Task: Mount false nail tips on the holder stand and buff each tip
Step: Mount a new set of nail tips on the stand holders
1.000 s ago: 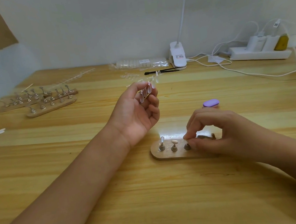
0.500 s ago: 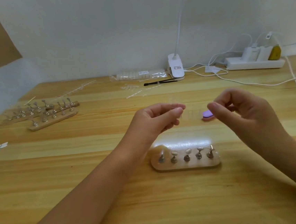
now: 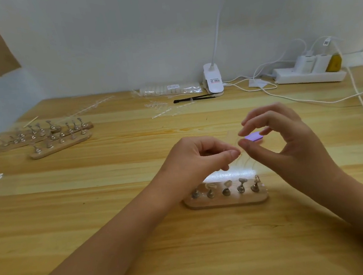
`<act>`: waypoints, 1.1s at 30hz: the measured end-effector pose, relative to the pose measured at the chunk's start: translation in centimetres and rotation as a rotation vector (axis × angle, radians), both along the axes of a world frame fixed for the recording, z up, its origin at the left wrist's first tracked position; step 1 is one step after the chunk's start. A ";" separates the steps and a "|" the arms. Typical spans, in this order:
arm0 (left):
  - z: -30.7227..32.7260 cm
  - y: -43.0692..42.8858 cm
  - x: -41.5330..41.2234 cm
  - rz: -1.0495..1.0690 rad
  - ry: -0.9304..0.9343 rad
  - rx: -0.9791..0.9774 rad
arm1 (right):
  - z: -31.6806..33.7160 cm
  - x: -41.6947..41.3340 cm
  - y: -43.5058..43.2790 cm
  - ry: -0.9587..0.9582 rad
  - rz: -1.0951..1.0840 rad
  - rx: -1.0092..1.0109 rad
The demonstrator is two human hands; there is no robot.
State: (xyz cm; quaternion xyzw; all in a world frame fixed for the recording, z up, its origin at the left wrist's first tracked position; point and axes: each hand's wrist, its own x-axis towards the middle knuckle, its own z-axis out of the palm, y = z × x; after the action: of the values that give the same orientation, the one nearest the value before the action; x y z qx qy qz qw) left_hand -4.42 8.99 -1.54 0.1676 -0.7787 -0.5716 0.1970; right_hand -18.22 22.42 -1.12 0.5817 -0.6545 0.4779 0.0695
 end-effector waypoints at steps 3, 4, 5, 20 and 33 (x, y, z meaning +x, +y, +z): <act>-0.1 0.0 -0.1 0.000 -0.023 0.020 | -0.1 0.2 0.1 0.057 0.022 0.005; -0.1 0.0 -0.1 -0.005 -0.022 0.035 | -0.1 0.3 0.2 0.095 0.028 0.005; 0.0 -0.1 0.0 -0.012 -0.017 0.049 | -0.2 0.4 0.2 0.139 0.031 0.007; 0.2 0.2 0.2 -0.053 0.145 -0.242 | 0.5 -0.5 0.2 -0.654 0.249 0.061; 1.0 -0.3 0.4 -0.156 0.169 0.375 | -0.1 -0.4 0.1 -0.185 0.076 -0.040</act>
State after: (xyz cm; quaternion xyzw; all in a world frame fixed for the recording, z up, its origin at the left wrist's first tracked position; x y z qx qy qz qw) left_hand -4.00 8.67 -0.49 0.0920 -0.6501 -0.7320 0.1819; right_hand -18.61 22.51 -1.24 0.5580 -0.6260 0.5448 0.0025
